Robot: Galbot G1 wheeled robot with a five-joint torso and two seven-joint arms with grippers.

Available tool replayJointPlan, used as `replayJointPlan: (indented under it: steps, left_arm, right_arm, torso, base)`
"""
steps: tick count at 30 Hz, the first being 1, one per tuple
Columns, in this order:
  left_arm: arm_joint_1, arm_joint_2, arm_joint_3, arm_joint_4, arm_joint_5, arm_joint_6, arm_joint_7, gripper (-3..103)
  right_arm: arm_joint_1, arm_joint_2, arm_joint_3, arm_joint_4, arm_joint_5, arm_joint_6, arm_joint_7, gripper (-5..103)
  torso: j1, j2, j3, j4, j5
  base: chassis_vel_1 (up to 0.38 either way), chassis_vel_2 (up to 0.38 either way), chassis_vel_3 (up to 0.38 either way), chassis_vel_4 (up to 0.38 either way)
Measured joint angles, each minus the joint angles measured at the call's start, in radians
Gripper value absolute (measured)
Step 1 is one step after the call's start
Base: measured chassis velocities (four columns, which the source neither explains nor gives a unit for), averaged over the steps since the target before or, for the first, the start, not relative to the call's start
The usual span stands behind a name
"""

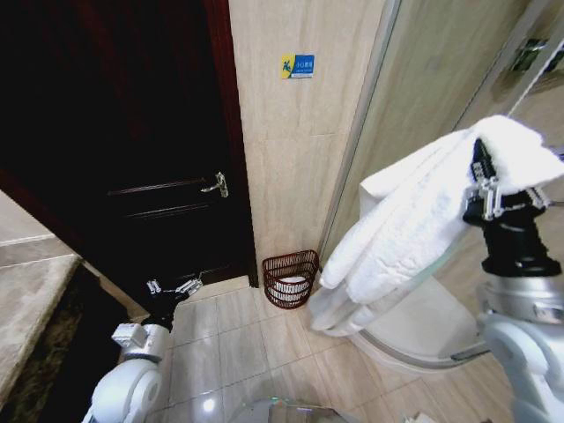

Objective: Discard the used towel into the hamper.

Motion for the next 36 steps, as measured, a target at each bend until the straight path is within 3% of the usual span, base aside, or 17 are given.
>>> replayJointPlan:
  steps: [11,17,23,28,36]
  left_arm:
    - [0.000,0.000,0.000,0.000,0.000,0.000,0.000,100]
    - [0.000,0.000,0.000,0.000,0.000,0.000,0.000,100]
    - [0.000,0.000,0.000,0.000,0.000,0.000,0.000,100]
    - [0.000,0.000,0.000,0.000,0.000,0.000,0.000,100]
    - [0.000,0.000,0.000,0.000,0.000,0.000,0.000,100]
  right_arm:
    - [0.131,-0.023,-0.166,-0.060,-0.003,-0.006,-0.017,10]
    - [0.286,0.033,-0.272,-0.154,-0.019,-0.021,-0.020,10]
    - [0.376,0.040,-0.323,-0.219,-0.025,-0.025,-0.025,10]
    - [0.579,0.059,-0.425,-0.317,-0.027,-0.043,-0.016,10]
    - [0.752,0.098,-0.557,-0.443,-0.048,-0.033,-0.021,10]
  torso:
    - [0.000,0.001,0.000,-0.0002,-0.0001]
    - [0.000,0.001,0.000,-0.0001,0.0002]
    - [0.000,0.001,0.000,-0.0004,0.0001]
    - [0.000,0.001,0.001,0.0000,-0.0003]
    - [0.001,0.001,0.001,-0.0003,0.0003]
  base:
    - [0.000,0.000,0.000,0.000]
    - [0.000,0.000,0.000,0.000]
    - [0.000,0.000,0.000,0.000]
    - [0.000,0.000,0.000,0.000]
    - [0.000,0.000,0.000,0.000]
